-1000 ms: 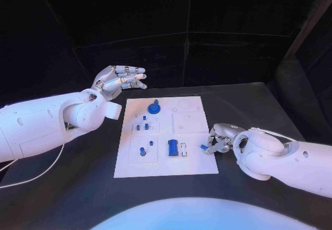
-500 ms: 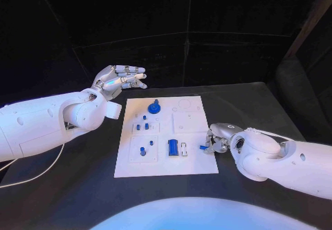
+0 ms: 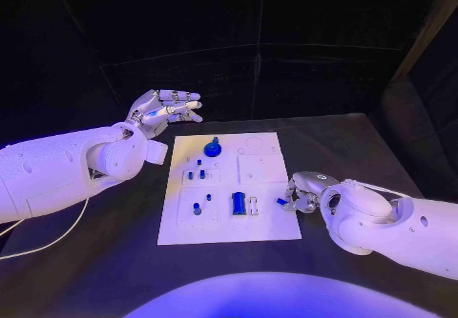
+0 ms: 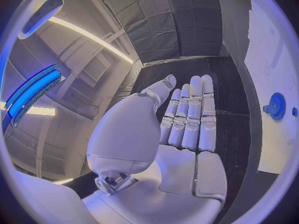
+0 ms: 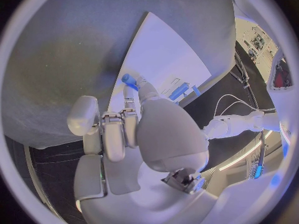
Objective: Assemble the parts on the task board
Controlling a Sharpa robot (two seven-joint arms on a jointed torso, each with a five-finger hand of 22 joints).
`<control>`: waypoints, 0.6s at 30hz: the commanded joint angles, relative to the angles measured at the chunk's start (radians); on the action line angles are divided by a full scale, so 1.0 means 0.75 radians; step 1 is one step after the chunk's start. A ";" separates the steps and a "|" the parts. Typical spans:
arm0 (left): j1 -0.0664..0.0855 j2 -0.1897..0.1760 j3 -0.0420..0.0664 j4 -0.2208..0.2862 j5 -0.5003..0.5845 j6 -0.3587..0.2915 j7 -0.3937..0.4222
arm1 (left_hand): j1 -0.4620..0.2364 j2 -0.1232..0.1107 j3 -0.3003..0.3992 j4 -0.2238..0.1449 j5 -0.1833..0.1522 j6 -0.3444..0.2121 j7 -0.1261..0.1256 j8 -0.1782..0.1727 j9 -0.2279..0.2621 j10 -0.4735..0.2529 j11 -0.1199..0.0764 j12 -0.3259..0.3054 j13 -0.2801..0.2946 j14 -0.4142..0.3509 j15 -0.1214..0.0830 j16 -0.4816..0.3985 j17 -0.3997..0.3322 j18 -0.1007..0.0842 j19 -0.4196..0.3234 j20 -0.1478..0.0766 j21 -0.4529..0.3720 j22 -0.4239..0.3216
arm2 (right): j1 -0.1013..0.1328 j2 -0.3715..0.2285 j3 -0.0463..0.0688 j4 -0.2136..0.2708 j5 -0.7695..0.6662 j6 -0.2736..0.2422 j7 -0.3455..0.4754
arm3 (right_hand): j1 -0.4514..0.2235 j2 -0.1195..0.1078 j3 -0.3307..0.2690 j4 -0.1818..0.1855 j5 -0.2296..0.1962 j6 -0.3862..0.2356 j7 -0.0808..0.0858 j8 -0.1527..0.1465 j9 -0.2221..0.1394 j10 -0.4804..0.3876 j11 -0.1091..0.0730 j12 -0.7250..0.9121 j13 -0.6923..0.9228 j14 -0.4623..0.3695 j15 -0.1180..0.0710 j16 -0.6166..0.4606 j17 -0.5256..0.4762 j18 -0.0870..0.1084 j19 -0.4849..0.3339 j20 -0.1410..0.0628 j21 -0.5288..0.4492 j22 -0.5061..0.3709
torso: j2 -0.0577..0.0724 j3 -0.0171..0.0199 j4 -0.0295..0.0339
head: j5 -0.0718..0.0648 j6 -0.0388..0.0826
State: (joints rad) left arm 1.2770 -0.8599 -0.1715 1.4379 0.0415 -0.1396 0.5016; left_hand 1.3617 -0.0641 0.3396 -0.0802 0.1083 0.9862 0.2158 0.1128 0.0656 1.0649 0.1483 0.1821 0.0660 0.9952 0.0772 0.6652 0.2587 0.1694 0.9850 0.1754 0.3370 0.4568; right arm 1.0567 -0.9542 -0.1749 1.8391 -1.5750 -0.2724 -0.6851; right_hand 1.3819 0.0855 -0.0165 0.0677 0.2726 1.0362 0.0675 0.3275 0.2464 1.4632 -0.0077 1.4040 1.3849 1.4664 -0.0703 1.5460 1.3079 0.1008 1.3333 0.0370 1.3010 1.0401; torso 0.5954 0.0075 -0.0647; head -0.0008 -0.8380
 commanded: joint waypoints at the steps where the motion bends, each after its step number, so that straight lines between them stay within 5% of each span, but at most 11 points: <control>1: 0.002 0.001 0.001 0.002 0.003 0.011 0.006 | 0.011 -0.002 -0.001 -0.010 -0.003 -0.011 0.001 0.007 0.002 -0.008 0.000 0.007 -0.001 0.009 0.003 -0.008 -0.001 0.012 0.011 0.001 -0.003 -0.002 | 0.001 -0.006 0.000 0.021 0.042 -0.055 -0.014 | -0.008 0.020 0.022 0.012 -0.015 0.010 -0.006 -0.002 0.012 0.056 -0.010 0.010 0.077 0.127 -0.010 0.008 0.290 -0.003 0.010 -0.006 0.008 0.006 | 0.000 -0.0007 0.0017 | 0.001 0.002; 10: 0.002 0.001 0.001 0.005 0.003 0.009 0.006 | 0.013 -0.001 0.000 -0.011 -0.003 -0.011 0.001 0.008 0.002 -0.009 0.000 0.007 -0.002 0.009 0.002 -0.009 -0.002 0.012 0.011 0.001 -0.003 -0.002 | 0.003 -0.001 0.002 0.051 0.133 -0.175 0.026 | -0.070 -0.012 0.082 0.059 -0.038 0.020 -0.007 -0.015 0.022 0.063 -0.011 0.023 0.089 0.129 -0.011 0.012 0.299 -0.006 0.019 -0.006 0.017 0.023 | 0.000 -0.0006 0.0004 | 0.006 0.003; 18: 0.002 0.000 0.001 0.007 0.003 0.012 0.006 | 0.012 -0.001 -0.001 -0.011 -0.003 -0.012 0.001 0.008 0.002 -0.009 0.000 0.008 -0.002 0.009 0.003 -0.009 -0.002 0.012 0.011 0.001 -0.003 -0.002 | 0.003 0.027 0.002 0.045 0.263 -0.309 0.083 | -0.066 -0.052 0.140 0.051 -0.033 0.025 -0.009 -0.023 0.032 0.063 -0.012 0.020 0.089 0.128 -0.012 0.011 0.297 -0.006 0.017 -0.007 0.016 0.023 | 0.001 -0.0002 0.0019 | 0.013 0.000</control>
State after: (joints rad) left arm 1.2771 -0.8598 -0.1715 1.4406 0.0415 -0.1397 0.5012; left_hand 1.3617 -0.0641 0.3367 -0.0831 0.1083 0.9861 0.2158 0.1127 0.0656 1.0649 0.1483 0.1821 0.0660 0.9952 0.0772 0.6652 0.2577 0.1695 0.9850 0.1754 0.3370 0.4560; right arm 1.0574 -0.9372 -0.1738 1.8736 -1.4529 -0.4204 -0.6608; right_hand 1.3315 0.0576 0.0821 0.1052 0.2473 1.0386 0.0692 0.3124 0.2468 1.4684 -0.0128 1.4172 1.3088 1.4666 -0.0744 1.5508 1.3077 0.1008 1.3403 0.0300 1.3088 1.0566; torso 0.5955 0.0069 -0.0637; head 0.0072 -0.8372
